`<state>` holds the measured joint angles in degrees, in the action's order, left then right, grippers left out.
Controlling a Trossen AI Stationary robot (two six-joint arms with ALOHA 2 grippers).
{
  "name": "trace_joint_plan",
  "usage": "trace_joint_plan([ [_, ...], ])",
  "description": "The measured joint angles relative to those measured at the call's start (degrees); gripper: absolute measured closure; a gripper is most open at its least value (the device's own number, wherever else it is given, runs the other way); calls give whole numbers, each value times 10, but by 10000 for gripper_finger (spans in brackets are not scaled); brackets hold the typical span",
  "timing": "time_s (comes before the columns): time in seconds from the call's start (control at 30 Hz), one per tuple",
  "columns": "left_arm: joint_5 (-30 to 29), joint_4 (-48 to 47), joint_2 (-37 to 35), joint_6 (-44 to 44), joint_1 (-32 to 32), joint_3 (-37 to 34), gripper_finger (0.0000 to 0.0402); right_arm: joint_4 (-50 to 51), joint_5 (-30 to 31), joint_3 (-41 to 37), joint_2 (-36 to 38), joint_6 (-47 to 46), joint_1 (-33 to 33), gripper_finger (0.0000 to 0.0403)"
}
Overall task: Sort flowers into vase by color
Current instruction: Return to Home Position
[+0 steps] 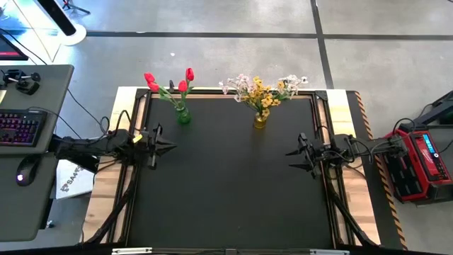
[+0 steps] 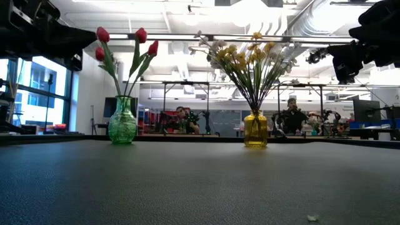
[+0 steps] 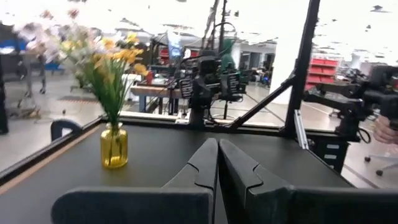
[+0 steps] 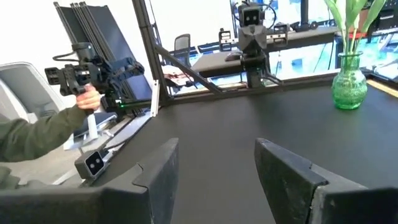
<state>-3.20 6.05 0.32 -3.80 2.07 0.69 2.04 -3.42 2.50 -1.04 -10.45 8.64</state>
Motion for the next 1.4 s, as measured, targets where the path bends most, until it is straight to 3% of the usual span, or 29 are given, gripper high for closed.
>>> trace_joint_plan([
  [0.13, 23, -2, -1, 35, 0, 0, 401, -19, -9, -4, 0, 34, 0, 208],
  [0.27, 24, -27, -1, 31, 0, 0, 401, -94, -62, -19, -1, 77, -5, 208],
  [0.43, 25, -33, -1, 7, 0, 0, 401, -67, -56, -7, 10, 103, -50, 208],
  [0.67, 25, -43, -1, -21, 0, 0, 401, -43, -60, -19, 5, 50, -104, 208],
  [1.4, 23, -49, 0, -36, 0, 0, 401, -43, -57, -19, -17, 60, -105, 208],
])
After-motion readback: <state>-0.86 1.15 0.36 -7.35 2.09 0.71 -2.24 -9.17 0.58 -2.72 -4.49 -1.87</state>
